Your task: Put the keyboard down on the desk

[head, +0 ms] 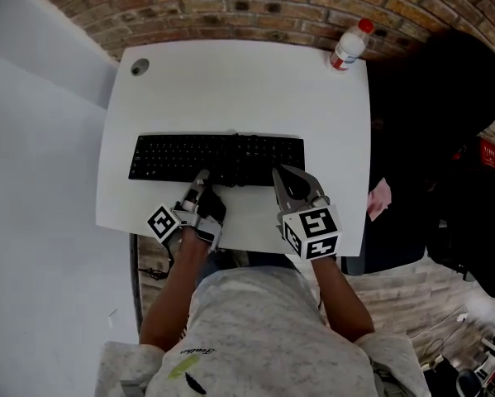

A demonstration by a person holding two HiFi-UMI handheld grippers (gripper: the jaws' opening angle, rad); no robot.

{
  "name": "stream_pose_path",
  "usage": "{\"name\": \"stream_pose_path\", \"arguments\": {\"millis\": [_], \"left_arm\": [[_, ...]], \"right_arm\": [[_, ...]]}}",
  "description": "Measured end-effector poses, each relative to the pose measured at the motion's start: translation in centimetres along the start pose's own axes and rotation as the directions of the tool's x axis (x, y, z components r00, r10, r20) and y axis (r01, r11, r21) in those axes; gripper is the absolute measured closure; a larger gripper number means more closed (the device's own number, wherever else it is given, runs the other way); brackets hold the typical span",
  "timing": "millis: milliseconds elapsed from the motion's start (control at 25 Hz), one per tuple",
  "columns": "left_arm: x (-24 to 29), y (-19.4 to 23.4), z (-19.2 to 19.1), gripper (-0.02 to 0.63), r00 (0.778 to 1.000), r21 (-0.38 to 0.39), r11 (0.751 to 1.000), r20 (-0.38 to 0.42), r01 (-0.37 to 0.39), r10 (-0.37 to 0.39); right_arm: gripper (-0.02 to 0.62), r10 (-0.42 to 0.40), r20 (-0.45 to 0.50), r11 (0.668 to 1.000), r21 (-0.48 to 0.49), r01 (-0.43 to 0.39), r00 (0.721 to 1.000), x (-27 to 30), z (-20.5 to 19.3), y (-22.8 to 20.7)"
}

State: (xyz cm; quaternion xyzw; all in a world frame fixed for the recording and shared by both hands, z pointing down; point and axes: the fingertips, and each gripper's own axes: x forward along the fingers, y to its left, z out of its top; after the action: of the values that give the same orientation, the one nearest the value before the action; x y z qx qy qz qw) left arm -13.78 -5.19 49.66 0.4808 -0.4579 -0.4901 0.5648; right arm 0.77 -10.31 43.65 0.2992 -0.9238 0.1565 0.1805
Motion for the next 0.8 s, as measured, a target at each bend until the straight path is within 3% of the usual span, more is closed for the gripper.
{"name": "stream_pose_path", "arguments": {"millis": [280, 560, 800], "left_arm": [[0.1, 0.4, 0.3, 0.528, 0.998, 0.006, 0.998, -0.014, -0.056, 0.056], [-0.4, 1.7, 0.5, 0.472, 0.994, -0.018, 0.994, -0.031, -0.106, 0.106], [-0.6, 2.6, 0.8, 0.423, 0.984, 0.01, 0.985, -0.041, -0.173, 0.173]], "right_arm": [[0.588, -0.026, -0.003, 0.999, 0.019, 0.026, 1.0, 0.6, -0.6, 1.2], [0.588, -0.088, -0.015, 0.996, 0.029, 0.088, 0.996, 0.1, -1.4, 2.4], [0.588, -0.139, -0.01, 0.989, 0.043, 0.139, 0.99, -1.6, -1.8, 2.4]]}}
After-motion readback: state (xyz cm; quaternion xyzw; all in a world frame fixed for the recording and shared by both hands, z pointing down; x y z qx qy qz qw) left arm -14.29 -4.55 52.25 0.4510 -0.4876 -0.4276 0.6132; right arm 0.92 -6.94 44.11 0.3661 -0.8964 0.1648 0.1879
